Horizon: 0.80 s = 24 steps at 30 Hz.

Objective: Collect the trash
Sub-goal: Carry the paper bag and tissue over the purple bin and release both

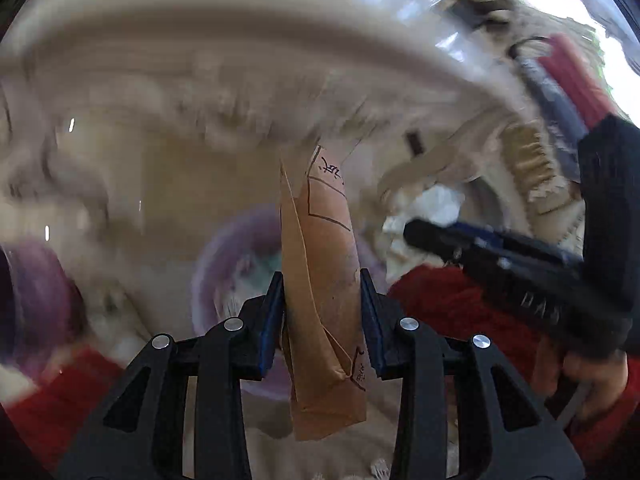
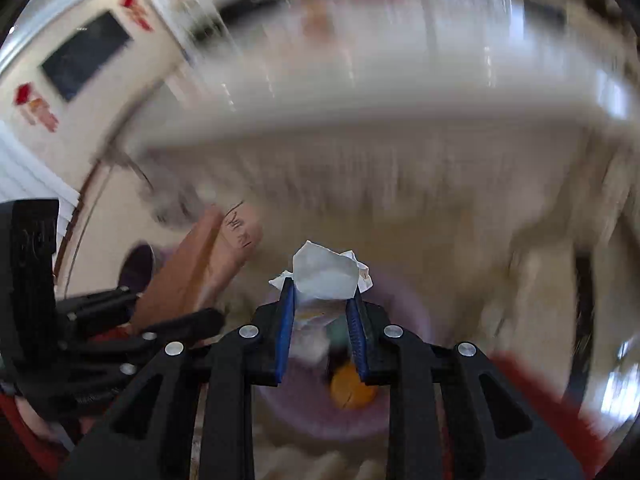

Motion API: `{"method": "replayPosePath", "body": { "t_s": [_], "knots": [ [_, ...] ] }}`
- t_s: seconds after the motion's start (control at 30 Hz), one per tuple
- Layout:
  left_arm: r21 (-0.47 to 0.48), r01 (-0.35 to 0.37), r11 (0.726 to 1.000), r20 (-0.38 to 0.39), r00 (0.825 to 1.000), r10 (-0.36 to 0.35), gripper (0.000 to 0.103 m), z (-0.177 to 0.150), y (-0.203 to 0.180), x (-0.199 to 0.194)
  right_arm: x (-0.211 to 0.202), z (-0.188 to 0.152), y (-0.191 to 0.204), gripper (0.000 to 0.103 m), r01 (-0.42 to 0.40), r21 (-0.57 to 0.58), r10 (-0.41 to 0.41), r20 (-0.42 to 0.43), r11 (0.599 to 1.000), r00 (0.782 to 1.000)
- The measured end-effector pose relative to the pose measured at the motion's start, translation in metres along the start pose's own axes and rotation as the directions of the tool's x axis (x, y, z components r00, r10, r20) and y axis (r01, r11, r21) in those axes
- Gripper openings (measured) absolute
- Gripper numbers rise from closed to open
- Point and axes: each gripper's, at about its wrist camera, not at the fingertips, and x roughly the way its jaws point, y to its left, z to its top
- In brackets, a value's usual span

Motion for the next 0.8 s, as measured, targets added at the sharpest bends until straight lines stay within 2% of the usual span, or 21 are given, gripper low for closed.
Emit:
{"method": "replayPosePath", "body": {
  "t_s": [0.07, 0.13, 0.2, 0.33, 0.63, 0.73, 0.77, 0.8],
  "knots": [
    [-0.004, -0.042, 0.999, -0.068, 0.997, 0.041, 0.036, -0.010, 0.006, 0.028, 0.038, -0.014, -0.007, 0.023, 0.038, 0.015, -0.036, -0.110, 0.999, 0.993],
    [0.017, -0.060, 0.998, -0.108, 0.992, 0.062, 0.036, -0.016, 0.005, 0.042, 0.060, -0.023, -0.013, 0.023, 0.071, 0.017, -0.067, -0.178, 0.997, 0.982],
    [0.031, -0.061, 0.998, -0.139, 0.988, 0.065, 0.037, -0.019, 0.005, 0.053, 0.073, -0.028, -0.017, 0.023, 0.072, 0.042, -0.062, -0.211, 0.997, 0.975],
    [0.056, -0.064, 0.996, -0.187, 0.980, 0.074, 0.037, -0.022, 0.006, 0.067, 0.085, -0.027, -0.020, 0.023, 0.080, 0.058, -0.064, -0.237, 0.995, 0.969],
    [0.069, -0.080, 0.994, -0.197, 0.976, 0.093, 0.040, -0.032, 0.008, 0.072, 0.096, -0.042, -0.024, 0.023, 0.100, 0.061, -0.078, -0.300, 0.993, 0.951],
    [0.074, -0.100, 0.992, -0.187, 0.976, 0.113, 0.044, -0.033, 0.008, 0.070, 0.101, -0.043, -0.025, 0.023, 0.107, 0.066, -0.082, -0.309, 0.992, 0.947],
    [0.071, -0.103, 0.992, -0.185, 0.976, 0.115, 0.047, -0.032, 0.009, 0.070, 0.101, -0.043, -0.025, 0.024, 0.105, 0.070, -0.079, -0.311, 0.992, 0.947],
    [0.069, -0.115, 0.991, -0.179, 0.976, 0.126, 0.054, -0.032, 0.010, 0.069, 0.101, -0.043, -0.026, 0.024, 0.104, 0.072, -0.076, -0.315, 0.992, 0.946]
  ]
}}
